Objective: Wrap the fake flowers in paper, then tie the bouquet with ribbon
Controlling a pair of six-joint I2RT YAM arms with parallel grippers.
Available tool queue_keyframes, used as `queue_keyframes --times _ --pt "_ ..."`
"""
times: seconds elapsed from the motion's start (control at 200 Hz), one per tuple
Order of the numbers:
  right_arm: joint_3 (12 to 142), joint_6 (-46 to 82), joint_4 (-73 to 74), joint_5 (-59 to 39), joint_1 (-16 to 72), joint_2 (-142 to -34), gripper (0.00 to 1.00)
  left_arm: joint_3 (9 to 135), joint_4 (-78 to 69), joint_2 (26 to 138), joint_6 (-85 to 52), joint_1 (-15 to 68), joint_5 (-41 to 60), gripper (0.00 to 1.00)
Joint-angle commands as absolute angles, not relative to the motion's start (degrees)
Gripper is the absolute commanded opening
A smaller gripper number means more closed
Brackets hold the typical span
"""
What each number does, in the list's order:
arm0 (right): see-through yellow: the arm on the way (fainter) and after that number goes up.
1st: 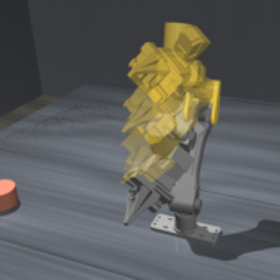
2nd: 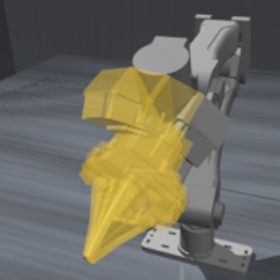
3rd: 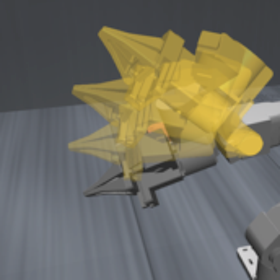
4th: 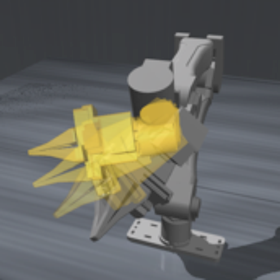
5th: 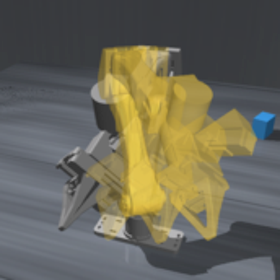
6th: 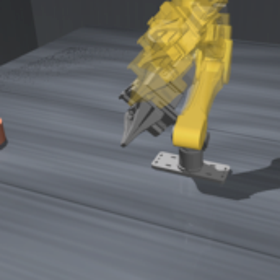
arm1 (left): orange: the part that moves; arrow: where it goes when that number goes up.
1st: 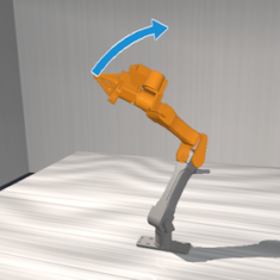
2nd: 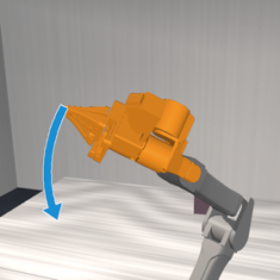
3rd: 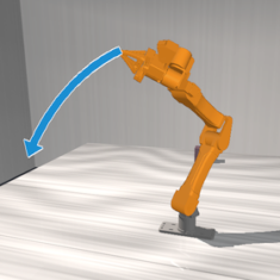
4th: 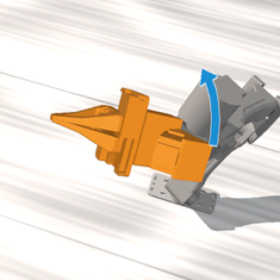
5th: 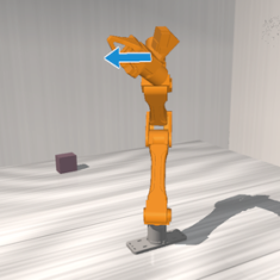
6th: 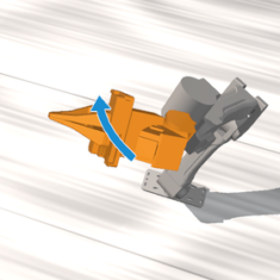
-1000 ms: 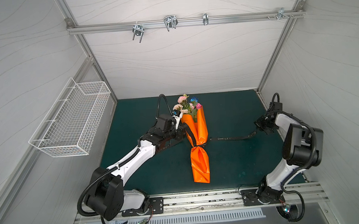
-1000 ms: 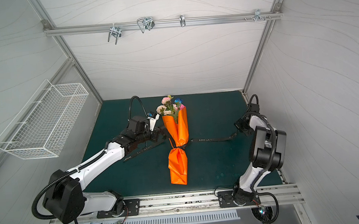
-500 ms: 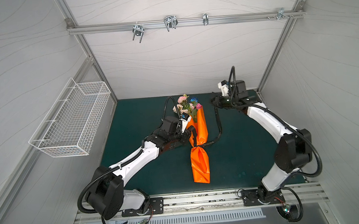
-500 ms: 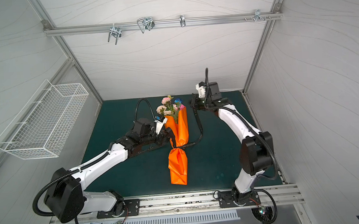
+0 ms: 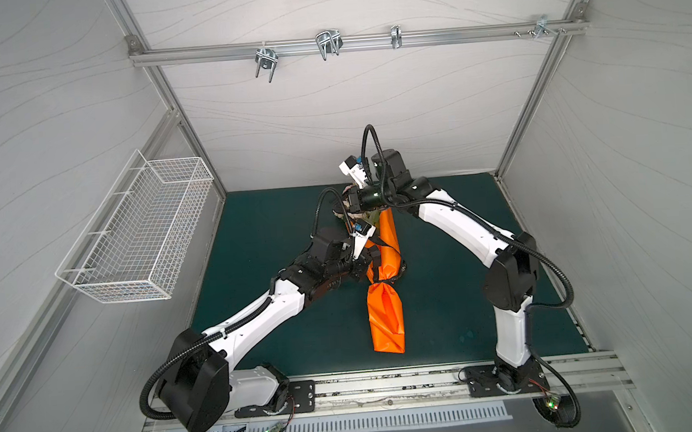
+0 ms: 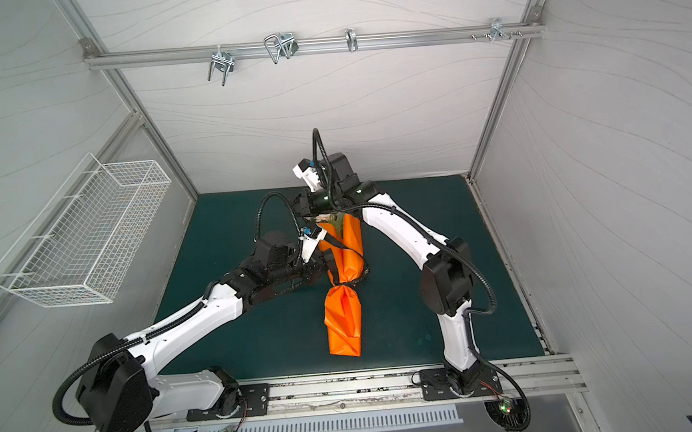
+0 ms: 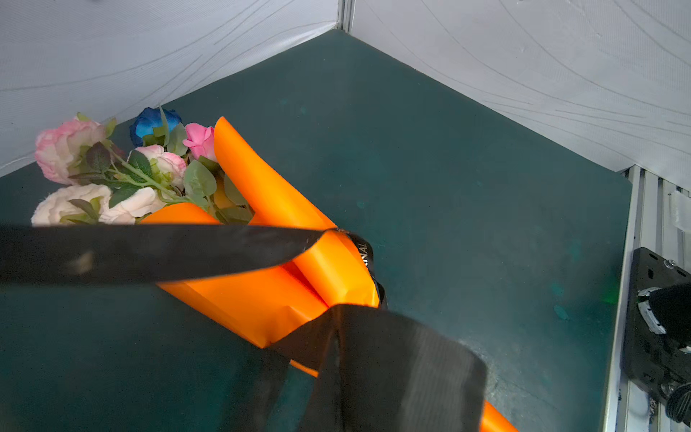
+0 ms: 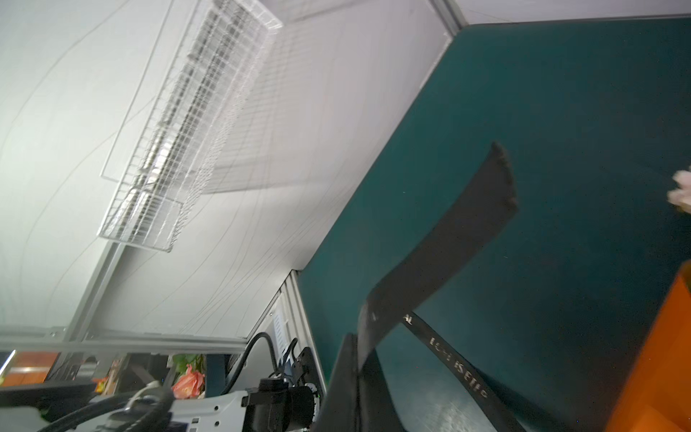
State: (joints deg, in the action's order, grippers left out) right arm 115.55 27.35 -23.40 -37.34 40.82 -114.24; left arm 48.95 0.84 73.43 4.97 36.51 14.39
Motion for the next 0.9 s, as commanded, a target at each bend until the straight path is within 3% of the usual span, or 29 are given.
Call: queue_keyframes --times 0.0,0.495,0.755,0.895 --pt "122.67 25.35 -28.16 -38.31 42.35 -116.13 0.00 47.83 -2.86 72.46 6.99 36.99 15.80 0.00" --pt "136.84 21.81 -41.13 -39.07 50.44 -127.12 0.00 45.71 -4.75 73.74 9.50 39.06 15.56 0.00" --pt "132.81 17.79 -45.12 -40.06 51.98 -123.40 0.00 43.51 -5.45 72.52 15.39 42.26 16.52 0.00" --pt "133.66 14.29 -50.34 -40.91 52.75 -122.81 0.08 43.08 -4.62 73.12 18.32 43.50 15.77 0.00"
